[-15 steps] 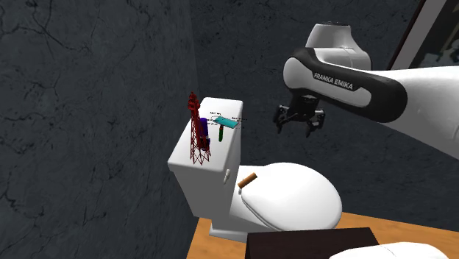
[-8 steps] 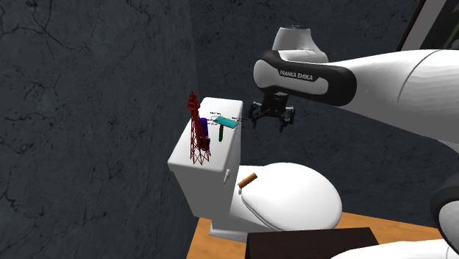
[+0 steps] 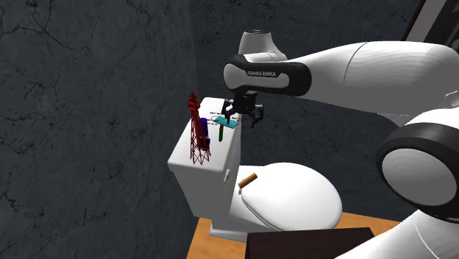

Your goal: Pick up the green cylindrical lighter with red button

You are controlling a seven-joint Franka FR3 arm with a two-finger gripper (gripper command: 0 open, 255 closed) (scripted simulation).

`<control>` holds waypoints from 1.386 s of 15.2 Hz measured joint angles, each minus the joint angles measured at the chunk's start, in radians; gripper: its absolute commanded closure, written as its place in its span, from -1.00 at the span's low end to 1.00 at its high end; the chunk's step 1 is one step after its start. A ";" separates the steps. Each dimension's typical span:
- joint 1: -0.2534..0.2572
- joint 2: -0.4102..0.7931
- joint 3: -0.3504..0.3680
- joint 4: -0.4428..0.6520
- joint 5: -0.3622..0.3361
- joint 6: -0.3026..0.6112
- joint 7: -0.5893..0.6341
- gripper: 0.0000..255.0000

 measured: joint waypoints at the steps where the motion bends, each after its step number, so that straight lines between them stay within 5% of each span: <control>1: 0.004 0.035 0.006 0.028 -0.010 0.007 0.015 -1.00; 7: 0.057 0.239 0.042 0.241 -0.086 0.002 0.125 -1.00; 15: 0.065 0.286 0.040 0.197 -0.103 0.091 0.133 -1.00; 16: 0.065 0.287 0.040 0.194 -0.103 0.094 0.134 1.00; 21: 0.065 0.286 0.041 0.191 -0.103 0.098 0.134 1.00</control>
